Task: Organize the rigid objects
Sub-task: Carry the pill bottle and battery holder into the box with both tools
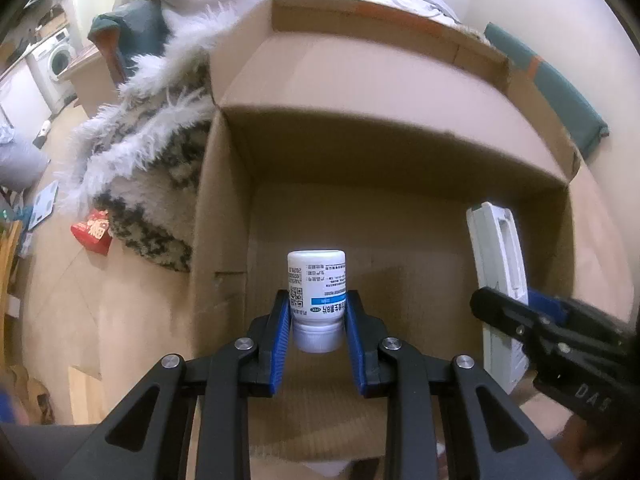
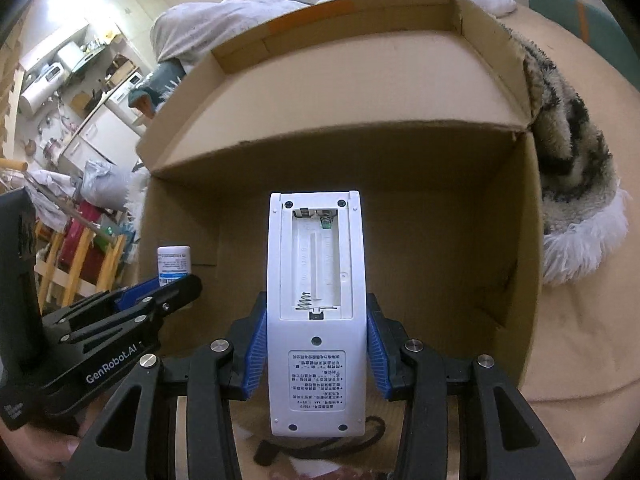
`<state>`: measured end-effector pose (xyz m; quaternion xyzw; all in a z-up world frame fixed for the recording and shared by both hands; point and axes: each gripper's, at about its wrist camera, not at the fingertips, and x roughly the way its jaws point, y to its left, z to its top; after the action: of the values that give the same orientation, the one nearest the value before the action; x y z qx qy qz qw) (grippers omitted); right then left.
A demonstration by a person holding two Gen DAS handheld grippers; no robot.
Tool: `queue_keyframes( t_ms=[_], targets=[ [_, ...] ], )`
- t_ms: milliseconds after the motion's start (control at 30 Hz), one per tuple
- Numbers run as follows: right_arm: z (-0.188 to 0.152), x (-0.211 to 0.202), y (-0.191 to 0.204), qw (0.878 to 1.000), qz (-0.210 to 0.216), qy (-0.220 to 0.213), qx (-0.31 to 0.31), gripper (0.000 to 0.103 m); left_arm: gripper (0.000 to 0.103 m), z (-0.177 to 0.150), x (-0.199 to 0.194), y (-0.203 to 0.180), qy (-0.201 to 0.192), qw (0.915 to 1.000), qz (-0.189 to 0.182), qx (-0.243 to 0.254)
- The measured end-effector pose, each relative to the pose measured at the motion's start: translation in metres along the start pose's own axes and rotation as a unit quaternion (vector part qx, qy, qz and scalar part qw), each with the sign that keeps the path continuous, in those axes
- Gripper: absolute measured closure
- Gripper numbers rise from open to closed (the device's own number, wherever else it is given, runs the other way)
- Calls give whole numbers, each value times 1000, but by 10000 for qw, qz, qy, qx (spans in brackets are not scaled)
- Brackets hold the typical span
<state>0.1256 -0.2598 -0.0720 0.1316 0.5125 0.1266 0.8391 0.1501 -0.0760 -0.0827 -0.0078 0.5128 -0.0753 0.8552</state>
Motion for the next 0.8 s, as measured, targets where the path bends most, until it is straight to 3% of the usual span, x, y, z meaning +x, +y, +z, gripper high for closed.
queue_keyframes(
  t_ms=[400, 800],
  targets=[
    [-1, 24, -4, 9969, -767, 23, -175, 57, 79, -9, 24, -13, -31, 9990, 252, 378],
    [4, 45, -7, 9940, -1043, 288, -181, 57, 79, -12, 38, -25, 207, 9986, 281, 409]
  ],
)
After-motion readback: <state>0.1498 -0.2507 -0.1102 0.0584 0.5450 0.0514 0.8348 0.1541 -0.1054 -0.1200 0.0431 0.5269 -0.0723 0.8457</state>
